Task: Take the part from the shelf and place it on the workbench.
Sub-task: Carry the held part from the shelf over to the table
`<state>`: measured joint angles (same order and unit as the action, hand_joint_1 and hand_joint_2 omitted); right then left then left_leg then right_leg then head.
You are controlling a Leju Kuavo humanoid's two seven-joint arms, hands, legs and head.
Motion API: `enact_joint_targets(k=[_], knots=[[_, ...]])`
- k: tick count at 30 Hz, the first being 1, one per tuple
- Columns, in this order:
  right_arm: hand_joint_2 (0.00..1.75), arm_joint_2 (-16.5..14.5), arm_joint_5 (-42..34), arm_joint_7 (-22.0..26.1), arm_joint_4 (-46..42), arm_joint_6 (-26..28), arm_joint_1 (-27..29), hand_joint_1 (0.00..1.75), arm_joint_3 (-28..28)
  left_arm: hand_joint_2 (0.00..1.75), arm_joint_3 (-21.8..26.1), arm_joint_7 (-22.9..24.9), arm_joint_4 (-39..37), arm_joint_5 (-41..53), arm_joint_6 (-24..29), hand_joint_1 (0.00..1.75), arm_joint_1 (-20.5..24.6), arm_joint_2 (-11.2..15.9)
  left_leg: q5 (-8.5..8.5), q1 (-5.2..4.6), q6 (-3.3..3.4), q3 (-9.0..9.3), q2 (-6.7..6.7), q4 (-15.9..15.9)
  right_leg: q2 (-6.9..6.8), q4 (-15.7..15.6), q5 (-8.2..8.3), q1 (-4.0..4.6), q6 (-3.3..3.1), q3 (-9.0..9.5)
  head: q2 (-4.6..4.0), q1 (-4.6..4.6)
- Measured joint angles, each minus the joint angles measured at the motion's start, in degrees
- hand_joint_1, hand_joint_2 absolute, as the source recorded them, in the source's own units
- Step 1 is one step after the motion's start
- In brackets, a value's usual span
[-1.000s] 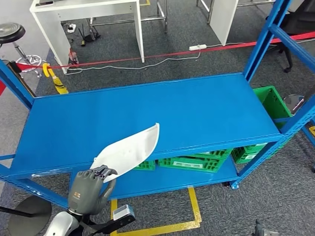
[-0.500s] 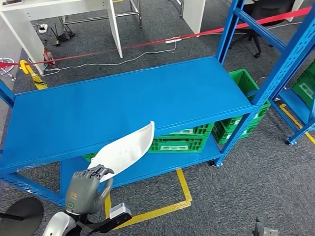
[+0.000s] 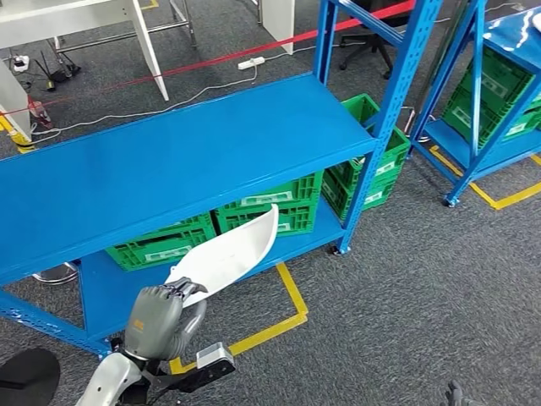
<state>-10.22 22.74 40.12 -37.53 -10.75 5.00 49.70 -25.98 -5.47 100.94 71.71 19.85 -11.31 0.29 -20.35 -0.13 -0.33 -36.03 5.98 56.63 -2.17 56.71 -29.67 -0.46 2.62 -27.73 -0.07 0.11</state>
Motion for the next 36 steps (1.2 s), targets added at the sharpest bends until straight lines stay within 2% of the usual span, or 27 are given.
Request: enact_joint_targets(k=[1, 2, 5, 6, 7, 8, 10, 12, 13, 15, 16, 17, 18, 20, 21, 22, 23, 24, 25, 26, 27, 28, 30, 31, 33, 35, 36], knots=[[0.00, -0.09, 0.06, -0.02, -0.06, -0.15, 0.14, 0.00, 0.55, 1.75, -0.04, -0.18, -0.20, -0.21, 0.00, 1.75, 0.18, -0.19, -0.85, 0.13, -0.37, -0.27, -0.56, 0.37, 0.41, 0.12, 0.60, -0.04, -0.50, -0.64, 0.00, -0.02], [0.00, -0.18, 0.16, -0.02, -0.20, -0.27, 0.19, 0.00, 1.06, 1.75, -0.06, -0.32, -0.40, -0.48, 0.04, 1.75, 0.35, -0.30, -2.91, 0.23, -0.74, -0.77, -1.59, 1.72, 0.83, 0.15, 1.37, -0.13, -0.97, -1.33, 0.00, -0.04], [0.00, -0.56, 1.13, -0.01, -0.69, -0.54, -0.09, 0.00, 2.90, 1.75, -0.09, -0.78, -1.79, -1.59, 0.34, 1.75, 1.42, -0.51, -11.90, 0.32, -1.24, -2.99, -4.75, 11.51, 2.43, 0.22, 4.04, -0.15, -1.61, -4.09, 0.00, -0.17], [0.00, -0.73, 1.56, -0.01, -0.75, -0.61, -0.15, 0.00, 3.64, 1.75, -0.10, -0.87, -2.47, -2.01, 0.42, 1.75, 1.85, -0.62, -12.99, 0.26, -1.12, -3.18, -5.11, 14.40, 3.02, 0.26, 4.91, -0.08, -1.64, -5.23, 0.00, -0.18], [0.00, -0.91, 1.91, -0.01, -0.76, -0.67, -0.15, 0.00, 4.38, 1.75, -0.10, -0.91, -3.08, -2.40, 0.47, 1.75, 2.19, -0.75, -12.67, 0.17, -0.87, -2.63, -5.32, 15.72, 3.61, 0.30, 5.76, 0.01, -1.62, -6.33, 0.00, -0.17], [0.00, -1.09, 2.19, -0.02, -0.76, -0.71, -0.11, 0.00, 5.08, 1.75, -0.10, -0.92, -3.61, -2.70, 0.50, 1.75, 2.45, -0.89, -11.34, 0.05, -0.48, -1.14, -5.51, 15.03, 4.22, 0.32, 6.58, 0.09, -1.58, -7.37, 0.00, -0.17], [0.00, -1.48, 2.47, -0.02, -0.77, -0.77, -0.14, 0.00, 6.14, 1.75, -0.09, -0.93, -4.32, -2.97, 0.55, 1.75, 2.95, -1.16, -8.87, -0.30, 0.69, 4.30, -7.18, 8.68, 5.45, 0.35, 8.20, 0.16, -1.40, -9.15, 0.00, -0.15], [0.00, -1.77, 2.57, 0.00, -0.87, -0.79, -0.27, 0.00, 6.74, 1.75, -0.08, -0.96, -4.70, -3.05, 0.68, 1.75, 3.40, -1.42, -9.19, -0.56, 1.62, 9.64, -9.48, 0.97, 6.61, 0.36, 9.72, 0.21, -0.99, -10.33, 0.00, -0.13], [0.00, -1.86, 2.70, 0.00, -0.94, -0.80, -0.30, 0.00, 7.00, 1.75, -0.08, -0.98, -4.86, -3.21, 0.76, 1.75, 3.55, -1.53, -9.70, -0.68, 1.81, 10.88, -10.10, -1.16, 7.11, 0.22, 10.48, 0.15, -0.68, -10.70, 0.00, -0.13], [0.00, -1.90, 3.34, 0.01, -1.06, -0.88, -0.09, 0.00, 7.80, 1.75, -0.07, -1.11, -5.25, -3.76, 0.93, 1.75, 3.73, -1.71, -9.27, -0.71, 2.03, 10.52, -9.21, -2.23, 8.00, -0.33, 11.96, 0.00, 0.05, -11.29, 0.00, -0.19], [0.00, -2.02, 3.92, 0.00, -1.10, -1.00, 0.06, 0.00, 8.33, 1.75, -0.06, -1.30, -5.49, -4.21, 1.05, 1.75, 3.77, -1.80, -8.59, -0.64, 2.36, 9.86, -8.58, -2.28, 7.62, -0.21, 11.54, -0.03, 0.36, -11.71, 0.00, -0.22], [0.00, -2.15, 4.55, -0.01, -1.16, -1.19, 0.17, 0.00, 8.87, 1.75, -0.05, -1.59, -5.70, -4.68, 1.20, 1.75, 3.82, -1.90, -7.82, -0.54, 2.70, 9.10, -7.92, -2.40, 6.68, 0.83, 9.84, 0.00, 0.63, -12.37, 0.00, -0.13], [0.00, -2.29, 5.21, -0.02, -1.25, -1.42, 0.16, 0.00, 9.39, 1.75, -0.03, -1.94, -5.92, -5.16, 1.37, 1.75, 3.87, -1.98, -7.05, -0.44, 2.96, 8.23, -7.25, -2.49, 5.33, 3.15, 6.92, -0.02, 0.87, -13.18, 0.00, -0.02], [0.00, -2.52, 6.19, -0.04, -1.48, -1.81, -0.13, 0.00, 10.21, 1.75, 0.02, -2.47, -6.38, -5.85, 1.53, 1.75, 3.88, -2.06, -5.62, -0.54, 3.16, 6.54, -5.87, -2.43, 3.12, 10.73, 0.59, -0.14, 1.52, -14.70, 0.00, 0.23], [0.00, -2.61, 6.49, -0.04, -1.57, -1.93, -0.32, 0.00, 10.60, 1.75, 0.05, -2.62, -6.62, -6.03, 1.55, 1.75, 3.89, -2.07, -4.89, -0.56, 3.11, 5.64, -5.06, -2.36, 2.70, 14.48, -0.71, -0.29, 1.86, -14.93, 0.00, 0.25], [0.00, -2.67, 6.64, -0.04, -1.63, -2.01, -0.45, 0.00, 10.94, 1.75, 0.07, -2.73, -6.84, -6.15, 1.55, 1.75, 3.90, -2.09, -4.20, -0.56, 2.99, 4.71, -4.27, -2.25, 2.51, 16.96, -0.38, -0.45, 2.16, -14.50, 0.00, 0.26], [0.00, -2.70, 6.73, -0.04, -1.64, -2.04, -0.53, 0.00, 11.21, 1.75, 0.08, -2.82, -7.03, -6.23, 1.55, 1.75, 3.92, -2.14, -3.55, -0.55, 2.82, 3.75, -3.55, -2.08, 2.35, 17.55, 1.14, -0.63, 2.43, -13.17, 0.00, 0.29], [0.00, -2.72, 6.78, -0.04, -1.68, -2.07, -0.56, 0.00, 11.42, 1.75, 0.09, -2.90, -7.21, -6.29, 1.55, 1.75, 3.93, -2.20, -2.98, -0.50, 2.57, 2.81, -2.91, -1.83, 2.00, 15.95, 2.85, -0.81, 2.67, -10.74, 0.00, 0.29], [0.00, -2.78, 6.82, -0.04, -1.73, -2.12, -0.64, 0.00, 11.56, 1.75, 0.11, -2.95, -7.34, -6.33, 1.55, 1.75, 3.96, -2.28, -2.50, -0.51, 2.27, 2.05, -2.36, -1.47, 1.20, 12.32, 3.36, -0.96, 2.91, -7.37, 0.00, 0.32], [0.00, -2.85, 6.85, -0.04, -1.86, -2.16, -0.78, 0.00, 11.67, 1.75, 0.14, -2.97, -7.44, -6.34, 1.58, 1.75, 4.01, -2.36, -2.10, -0.57, 1.94, 1.42, -1.85, -1.03, 0.37, 7.50, 2.76, -0.90, 2.97, -3.59, 0.00, 0.38], [0.00, -2.94, 6.88, -0.04, -2.02, -2.21, -0.94, 0.00, 11.78, 1.75, 0.16, -3.00, -7.52, -6.36, 1.61, 1.75, 4.09, -2.42, -1.69, -0.64, 1.59, 1.04, -1.36, -0.68, -0.30, 3.46, 1.62, -0.77, 2.65, -0.79, 0.00, 0.34], [0.00, -3.04, 6.92, -0.02, -2.16, -2.26, -1.06, 0.00, 11.90, 1.75, 0.18, -3.02, -7.58, -6.40, 1.65, 1.75, 4.19, -2.46, -1.27, -0.68, 1.30, 0.84, -0.90, -0.45, -0.65, 0.64, 0.42, -0.54, 2.21, 0.76, 0.00, 0.32], [0.00, -3.17, 7.23, -0.01, -2.36, -2.32, -0.91, 0.00, 12.33, 1.75, 0.18, -3.06, -7.76, -6.69, 1.51, 1.75, 4.32, -2.54, -0.46, -0.46, 0.70, 0.56, -0.21, -0.40, -0.11, -0.47, 0.37, -0.20, 0.80, 0.40, 0.00, 0.22], [0.00, -3.31, 7.62, -0.02, -2.43, -2.40, -0.79, 0.00, 12.60, 1.75, 0.16, -3.07, -7.87, -7.04, 1.22, 1.75, 4.32, -2.56, -0.95, -0.26, 0.31, 0.32, -0.80, -0.15, 0.24, -0.46, 0.87, -0.16, 0.23, -0.25, 0.00, 0.24], [0.00, -3.62, 8.84, -0.03, -2.77, -2.63, -0.80, 0.00, 13.20, 1.75, 0.27, -3.08, -8.04, -8.04, 0.19, 1.75, 4.06, -2.54, -5.19, 0.01, -0.44, -0.65, -3.18, 2.91, 1.01, -0.47, 2.31, -0.23, -0.89, -1.47, 0.00, 0.17], [0.00, -4.02, 10.11, -0.02, -3.30, -2.87, -1.01, 0.00, 13.68, 1.75, 0.58, -3.27, -8.08, -9.07, -0.91, 1.75, 3.55, -2.49, -11.18, 0.09, -0.72, -2.17, -5.05, 9.79, 2.15, -0.42, 3.77, -0.15, -1.43, -3.08, 0.00, 0.12], [0.00, -4.28, 10.63, -0.02, -3.50, -2.95, -1.04, 0.00, 13.86, 1.75, 0.79, -3.47, -8.08, -9.53, -1.32, 1.75, 3.23, -2.46, -12.70, 0.09, -0.70, -2.70, -5.31, 13.13, 2.80, -0.39, 4.44, -0.06, -1.53, -4.05, 0.00, 0.14]])
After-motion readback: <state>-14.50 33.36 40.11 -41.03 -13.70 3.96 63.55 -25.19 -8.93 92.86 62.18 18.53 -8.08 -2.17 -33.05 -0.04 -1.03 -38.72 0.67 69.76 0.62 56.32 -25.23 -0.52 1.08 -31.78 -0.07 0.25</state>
